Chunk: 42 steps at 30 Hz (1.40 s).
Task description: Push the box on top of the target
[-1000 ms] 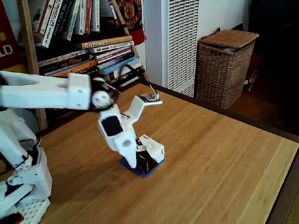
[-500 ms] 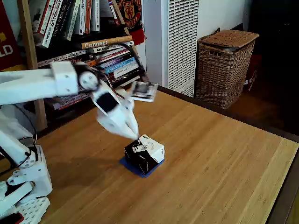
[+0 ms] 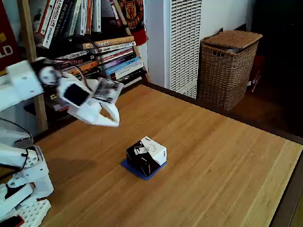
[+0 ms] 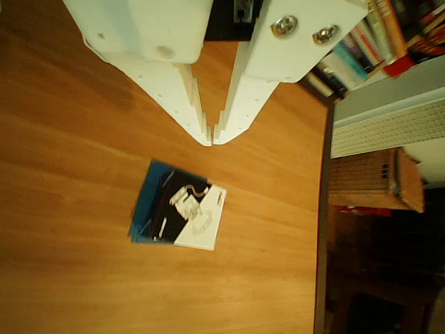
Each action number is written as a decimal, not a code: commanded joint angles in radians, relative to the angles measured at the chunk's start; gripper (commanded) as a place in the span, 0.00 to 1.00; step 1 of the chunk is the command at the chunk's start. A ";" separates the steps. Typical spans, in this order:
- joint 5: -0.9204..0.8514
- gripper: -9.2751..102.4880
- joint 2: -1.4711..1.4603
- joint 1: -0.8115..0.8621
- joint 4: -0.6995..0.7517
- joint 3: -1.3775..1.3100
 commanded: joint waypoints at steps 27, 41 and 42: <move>-0.029 0.08 0.851 0.075 0.117 0.387; -0.072 0.08 0.851 0.077 -0.031 0.646; -0.078 0.08 0.851 0.077 -0.038 0.658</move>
